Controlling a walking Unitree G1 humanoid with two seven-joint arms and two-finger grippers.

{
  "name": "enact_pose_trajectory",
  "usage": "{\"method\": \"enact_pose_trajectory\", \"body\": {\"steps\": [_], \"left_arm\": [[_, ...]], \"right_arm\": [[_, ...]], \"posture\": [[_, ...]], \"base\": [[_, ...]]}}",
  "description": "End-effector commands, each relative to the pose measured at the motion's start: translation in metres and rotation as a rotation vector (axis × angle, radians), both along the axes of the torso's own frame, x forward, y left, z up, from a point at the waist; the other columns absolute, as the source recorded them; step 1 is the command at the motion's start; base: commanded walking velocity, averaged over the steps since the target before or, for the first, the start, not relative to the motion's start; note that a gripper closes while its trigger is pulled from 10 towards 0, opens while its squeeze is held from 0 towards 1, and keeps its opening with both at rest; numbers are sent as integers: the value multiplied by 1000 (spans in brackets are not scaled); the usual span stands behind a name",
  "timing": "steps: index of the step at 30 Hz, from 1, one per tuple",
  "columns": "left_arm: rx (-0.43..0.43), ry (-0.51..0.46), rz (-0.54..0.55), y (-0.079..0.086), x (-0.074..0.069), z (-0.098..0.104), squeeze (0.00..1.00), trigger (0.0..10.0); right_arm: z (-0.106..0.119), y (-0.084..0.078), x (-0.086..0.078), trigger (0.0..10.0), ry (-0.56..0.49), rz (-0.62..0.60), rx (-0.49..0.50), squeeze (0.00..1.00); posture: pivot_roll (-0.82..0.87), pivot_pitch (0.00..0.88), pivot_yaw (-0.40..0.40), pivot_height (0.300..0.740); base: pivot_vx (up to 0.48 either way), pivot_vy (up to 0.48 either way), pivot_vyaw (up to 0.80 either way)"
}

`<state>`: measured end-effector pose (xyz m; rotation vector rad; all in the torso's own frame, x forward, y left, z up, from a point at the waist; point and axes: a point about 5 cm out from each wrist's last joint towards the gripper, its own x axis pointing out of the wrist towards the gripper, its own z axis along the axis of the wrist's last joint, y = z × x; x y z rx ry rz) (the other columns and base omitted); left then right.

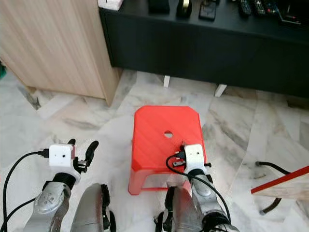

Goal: Hang keys on a hook

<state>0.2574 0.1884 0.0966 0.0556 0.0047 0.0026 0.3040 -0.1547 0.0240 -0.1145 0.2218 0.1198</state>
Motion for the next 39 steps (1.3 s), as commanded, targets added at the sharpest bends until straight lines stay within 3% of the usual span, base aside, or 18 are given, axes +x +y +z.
{"method": "enact_pose_trajectory", "body": {"steps": [1,10,11,12,13,16,20,24,32,39], "left_arm": [[-15,35,37,8,1,-12,0,10000],[-2,104,60,19,11,-37,0,10000],[1,123,65,21,11,-43,0,10000],[2,147,73,24,9,-49,0,10000],[3,166,80,26,8,-55,0,10000],[12,257,113,38,-5,-77,0,10000],[22,309,134,47,-16,-91,0,10000],[24,299,132,48,-15,-90,0,10000],[33,238,108,45,3,-82,0,10000],[29,211,84,40,5,-81,0,10000]], "right_arm": [[-1,-5,-2,0,-9,-15,6,0],[3,-10,0,0,-15,-42,12,0],[2,-10,-1,1686,-8,-45,13,0],[1,-10,-2,7255,-1,-57,23,0],[-1,-11,-3,10000,6,-66,36,0],[-5,-11,-8,10000,26,-106,107,0],[-4,-10,-9,10000,10,-123,142,0],[-4,-9,-7,10000,20,-129,147,0],[4,-6,5,10000,40,-94,142,0],[5,-10,6,10000,39,-98,142,0]], "posture": [[124,113,-95,606],[106,27,-80,606],[104,17,-77,606],[102,9,-75,606],[102,5,-74,606],[103,0,-63,606],[102,0,-57,615],[107,0,-58,630],[115,0,-56,690],[114,0,-52,735]], "base": [[0,0,0],[0,0,0],[0,0,0],[0,0,0],[0,0,0],[0,0,0],[0,0,0],[0,0,0],[0,0,0],[0,0,0]]}}
